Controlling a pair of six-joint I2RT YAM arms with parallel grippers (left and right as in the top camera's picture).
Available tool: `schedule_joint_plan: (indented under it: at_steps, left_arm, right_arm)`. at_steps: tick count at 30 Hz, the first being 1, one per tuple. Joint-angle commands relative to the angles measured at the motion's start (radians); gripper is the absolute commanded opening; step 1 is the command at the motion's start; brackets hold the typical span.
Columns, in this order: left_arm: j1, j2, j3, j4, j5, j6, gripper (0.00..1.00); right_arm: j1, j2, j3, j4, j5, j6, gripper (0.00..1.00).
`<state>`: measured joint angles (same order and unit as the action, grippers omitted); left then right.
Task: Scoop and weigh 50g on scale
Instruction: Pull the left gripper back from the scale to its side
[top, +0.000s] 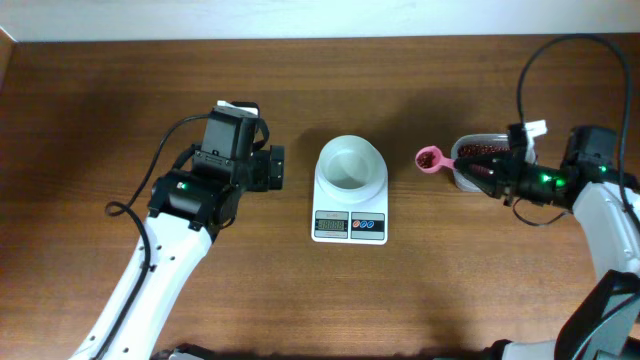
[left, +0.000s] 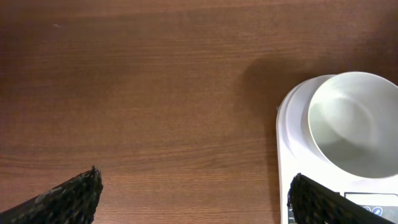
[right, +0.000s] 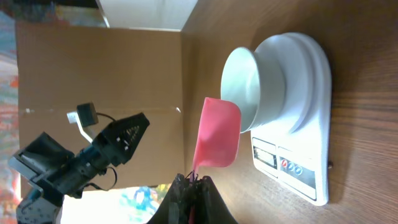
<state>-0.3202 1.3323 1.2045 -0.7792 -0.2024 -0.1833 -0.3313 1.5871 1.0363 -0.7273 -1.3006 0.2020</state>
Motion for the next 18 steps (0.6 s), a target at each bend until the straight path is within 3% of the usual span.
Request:
schedule_joint_plan:
  at_steps: [1, 12, 13, 18]
  left_arm:
    - [0.007, -0.011, 0.016, -0.001, -0.004, -0.002, 0.99]
    - [0.007, -0.011, 0.017, -0.024, 0.023, -0.001, 0.99]
    - [0.007, -0.011, 0.018, -0.029, 0.035, 0.037, 0.99]
    - [0.007, -0.014, 0.116, -0.166, 0.326, 0.451, 0.99]
  right_arm:
    - [0.039, 0.007, -0.006, 0.001, -0.024, -0.019, 0.04]
    - [0.104, 0.007, -0.006, 0.001, -0.042, -0.019, 0.04]
    - [0.105, 0.007, -0.006, 0.001, -0.06, -0.019, 0.04]
    - [0.105, 0.007, -0.006, 0.001, -0.087, -0.031, 0.04]
